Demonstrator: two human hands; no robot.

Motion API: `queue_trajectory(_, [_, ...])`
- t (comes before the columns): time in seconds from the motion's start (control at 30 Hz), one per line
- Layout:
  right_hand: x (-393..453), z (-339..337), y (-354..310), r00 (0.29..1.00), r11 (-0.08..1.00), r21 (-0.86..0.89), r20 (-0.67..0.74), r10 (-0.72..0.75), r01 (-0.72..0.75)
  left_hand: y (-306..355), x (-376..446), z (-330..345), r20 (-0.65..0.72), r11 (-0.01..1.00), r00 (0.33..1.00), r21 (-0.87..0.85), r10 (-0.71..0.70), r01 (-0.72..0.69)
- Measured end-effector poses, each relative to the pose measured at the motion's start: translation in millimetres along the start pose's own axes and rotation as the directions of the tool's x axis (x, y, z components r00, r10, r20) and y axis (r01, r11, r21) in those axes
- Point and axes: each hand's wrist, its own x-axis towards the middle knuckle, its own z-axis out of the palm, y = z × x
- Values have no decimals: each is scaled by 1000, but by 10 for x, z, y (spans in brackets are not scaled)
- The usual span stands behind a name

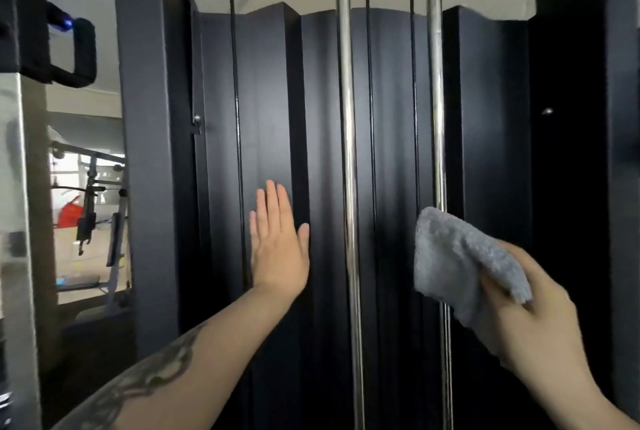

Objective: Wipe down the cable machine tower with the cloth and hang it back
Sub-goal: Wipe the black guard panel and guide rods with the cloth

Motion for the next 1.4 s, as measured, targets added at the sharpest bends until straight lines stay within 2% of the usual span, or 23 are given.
queue_trajectory(0.13, [201,155,-112,954,970,136,-251,-162,200,-92,59,240,-175,988,983,150,53,-26])
queue_trajectory(0.23, [396,347,-225,851,886,101,-345,-395,452,-99,40,306,-218,984,974,178,57,-18])
queue_trajectory(0.33, [651,656,-375,687,740,-65,-326,-650,669,-94,32,336,-248,980,967,197,52,-3])
queue_trajectory(0.4, [814,883,-426,628,646,-242,-157,-762,724,-103,36,345,-265,979,963,206,58,-3])
queue_trajectory(0.5, [885,1160,-225,637,520,-418,216,-740,745,-126,3,352,-280,976,956,218,84,-22])
queue_trajectory(0.57, [788,1253,59,629,490,-426,295,-719,760,-143,-12,360,-284,974,953,225,103,-38])
queue_trajectory(0.73, [483,1276,488,631,556,-300,322,-706,775,-162,-3,380,-311,972,944,233,110,-36])
queue_trajectory(0.83, [658,1324,246,636,556,-311,325,-700,771,-158,-1,388,-316,971,942,237,114,-38])
queue_trajectory(0.97, [888,1396,-137,701,627,-317,261,-663,712,-164,-7,402,-337,970,934,241,119,-36])
queue_trajectory(1.2, [199,1328,541,694,602,-344,338,-636,720,-172,4,414,-337,968,934,250,121,-35])
queue_trajectory(1.3, [440,1348,275,685,580,-366,352,-638,728,-179,-8,415,-335,970,935,238,119,-38])
queue_trajectory(1.4, [868,1367,-117,696,577,-398,309,-648,713,-175,-13,421,-336,972,934,233,121,-42])
